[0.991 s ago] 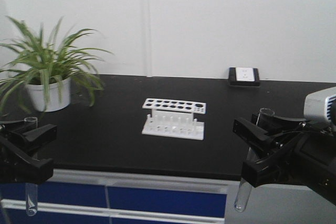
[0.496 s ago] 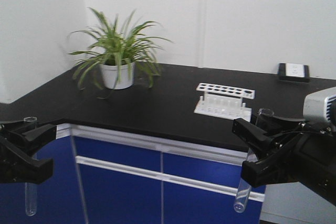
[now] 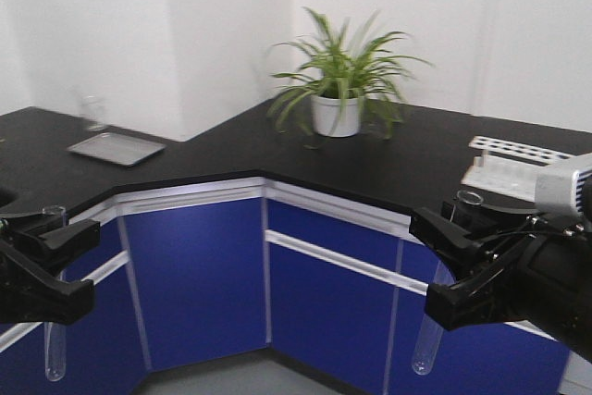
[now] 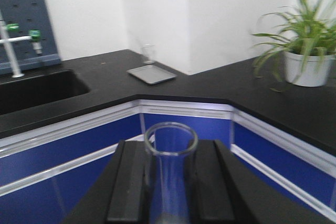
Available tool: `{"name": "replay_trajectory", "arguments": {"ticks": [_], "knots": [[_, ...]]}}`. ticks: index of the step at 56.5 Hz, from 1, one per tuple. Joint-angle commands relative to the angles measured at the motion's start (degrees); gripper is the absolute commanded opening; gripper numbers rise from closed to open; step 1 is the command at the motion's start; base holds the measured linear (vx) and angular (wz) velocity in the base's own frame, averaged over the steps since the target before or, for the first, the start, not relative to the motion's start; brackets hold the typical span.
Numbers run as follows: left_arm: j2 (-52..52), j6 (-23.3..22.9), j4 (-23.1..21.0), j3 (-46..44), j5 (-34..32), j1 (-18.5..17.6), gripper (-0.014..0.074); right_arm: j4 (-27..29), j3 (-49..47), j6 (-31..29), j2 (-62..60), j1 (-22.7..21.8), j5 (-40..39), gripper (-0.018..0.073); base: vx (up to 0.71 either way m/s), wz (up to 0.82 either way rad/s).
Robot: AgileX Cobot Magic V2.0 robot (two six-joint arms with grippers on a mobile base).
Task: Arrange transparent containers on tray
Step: 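Drive the base to the yellow tray while holding both tubes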
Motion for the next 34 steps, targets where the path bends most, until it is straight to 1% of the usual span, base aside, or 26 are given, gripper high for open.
{"name": "replay_trajectory", "arguments": {"ticks": [1,34], "knots": [[-0.75,-0.32,0.04,-1.96,-4.11,-0.35,-0.0003,-0.04,-1.88,-0.31,-1.08,-0.03,-3.83,-0.0013,-0.23,0.55],[-0.75,-0.32,0.04,-1.96,-4.11,-0.35,-0.0003,-0.04,-1.88,-0.31,-1.08,-0.03,-3.81,-0.0013,-0.19,0.65]]}}
